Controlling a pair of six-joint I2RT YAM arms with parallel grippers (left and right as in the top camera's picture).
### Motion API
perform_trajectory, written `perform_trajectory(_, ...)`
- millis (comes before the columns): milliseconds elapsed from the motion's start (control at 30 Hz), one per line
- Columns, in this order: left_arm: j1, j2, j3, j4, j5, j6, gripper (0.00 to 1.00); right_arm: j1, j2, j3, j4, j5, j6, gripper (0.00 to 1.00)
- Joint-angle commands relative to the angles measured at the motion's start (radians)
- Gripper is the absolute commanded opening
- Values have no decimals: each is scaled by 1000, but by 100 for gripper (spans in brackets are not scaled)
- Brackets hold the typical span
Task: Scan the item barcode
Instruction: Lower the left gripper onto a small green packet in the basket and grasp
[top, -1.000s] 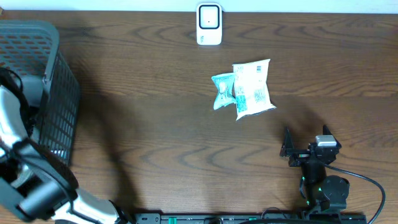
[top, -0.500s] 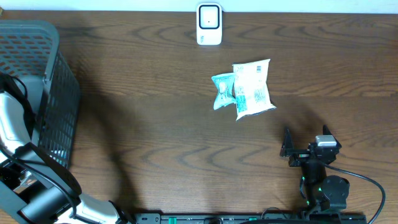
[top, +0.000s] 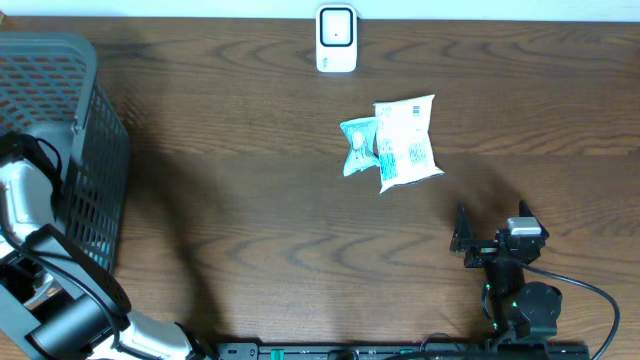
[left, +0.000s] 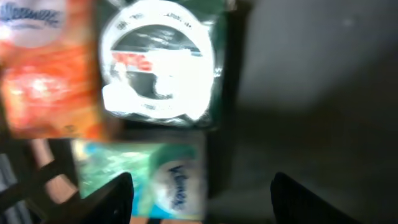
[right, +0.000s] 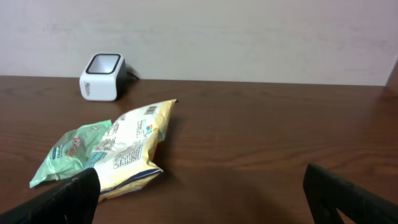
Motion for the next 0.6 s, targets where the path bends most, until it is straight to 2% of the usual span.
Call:
perform_trajectory(0,-3,19,-21,30,38,1,70,8,-5,-2,-4,-2,18,99)
perform_trajectory(567,-3,25,-182,80,37,-60,70,8,-5,-2,-5,-2,18,99)
